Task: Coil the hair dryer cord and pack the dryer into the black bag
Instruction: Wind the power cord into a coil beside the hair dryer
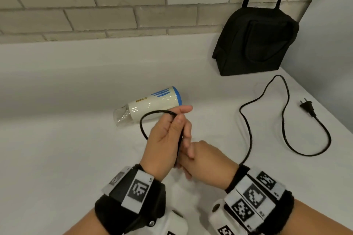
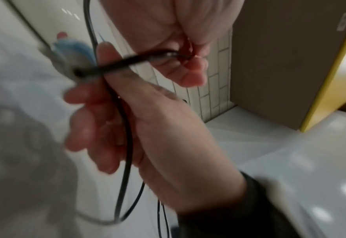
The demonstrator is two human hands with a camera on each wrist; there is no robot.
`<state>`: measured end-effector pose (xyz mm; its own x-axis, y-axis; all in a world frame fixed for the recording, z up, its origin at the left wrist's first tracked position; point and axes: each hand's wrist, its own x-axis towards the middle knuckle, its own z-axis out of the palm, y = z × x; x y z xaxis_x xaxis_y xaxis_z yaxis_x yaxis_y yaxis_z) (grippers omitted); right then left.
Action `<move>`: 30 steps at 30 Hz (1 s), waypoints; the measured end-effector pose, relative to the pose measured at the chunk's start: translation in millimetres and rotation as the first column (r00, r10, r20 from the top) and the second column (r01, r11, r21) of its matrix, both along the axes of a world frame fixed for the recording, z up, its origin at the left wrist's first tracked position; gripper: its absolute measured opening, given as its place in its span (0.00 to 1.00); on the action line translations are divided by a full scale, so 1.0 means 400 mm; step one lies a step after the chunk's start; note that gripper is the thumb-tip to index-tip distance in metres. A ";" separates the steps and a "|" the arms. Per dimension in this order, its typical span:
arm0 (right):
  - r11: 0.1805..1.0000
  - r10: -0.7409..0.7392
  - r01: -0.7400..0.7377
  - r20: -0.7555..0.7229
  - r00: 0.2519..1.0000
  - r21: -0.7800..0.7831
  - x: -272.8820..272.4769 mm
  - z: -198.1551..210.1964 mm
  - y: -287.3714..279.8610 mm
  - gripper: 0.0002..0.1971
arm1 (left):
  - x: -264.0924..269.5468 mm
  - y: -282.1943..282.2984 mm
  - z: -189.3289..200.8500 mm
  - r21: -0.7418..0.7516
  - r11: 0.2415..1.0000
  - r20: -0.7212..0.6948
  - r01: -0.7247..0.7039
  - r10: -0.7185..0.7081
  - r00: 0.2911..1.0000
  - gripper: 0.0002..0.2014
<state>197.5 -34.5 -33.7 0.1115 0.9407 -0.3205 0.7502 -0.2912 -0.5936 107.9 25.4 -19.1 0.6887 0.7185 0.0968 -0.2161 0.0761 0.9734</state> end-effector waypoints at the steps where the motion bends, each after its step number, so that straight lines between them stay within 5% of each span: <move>1: 0.999 0.036 -0.035 -0.025 0.999 0.038 -0.008 0.005 -0.017 0.15 | 0.007 0.010 -0.005 -0.010 0.999 -0.016 -0.032 0.032 0.999 0.10; 6: 0.986 0.091 -0.087 -0.026 0.995 0.143 -0.026 0.015 -0.070 0.13 | 0.028 0.032 -0.039 -0.039 0.994 -0.208 -0.099 0.089 0.974 0.16; 11: 0.968 0.091 -0.119 0.135 0.987 0.219 -0.010 0.026 -0.085 0.11 | 0.029 0.003 -0.066 -0.033 0.995 -0.406 0.093 -0.099 0.908 0.18; 16: 0.918 -0.098 -0.049 0.345 0.933 0.394 0.035 0.059 -0.086 0.16 | 0.007 -0.003 -0.050 0.018 0.950 -0.547 0.312 -0.252 0.799 0.25; 22: 0.963 0.094 -0.151 0.245 0.965 0.224 0.098 0.099 -0.063 0.20 | -0.004 -0.011 -0.021 -0.090 0.911 -0.479 0.402 -0.393 0.785 0.24; 25: 0.973 0.143 -0.160 0.107 0.984 0.169 0.119 0.110 -0.055 0.18 | -0.016 -0.013 -0.021 -0.114 0.882 -0.452 0.457 -0.456 0.767 0.21; 30: 0.957 0.234 -0.246 0.096 0.968 0.153 0.139 0.121 -0.031 0.10 | -0.030 -0.013 -0.031 -0.079 0.885 -0.404 0.460 -0.450 0.796 0.17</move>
<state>253.0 -47.0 14.7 -0.1060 0.9814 -0.1601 0.8311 -0.0010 -0.5562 95.8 20.4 -31.3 0.9168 0.3138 -0.2472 0.2456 0.0453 0.9683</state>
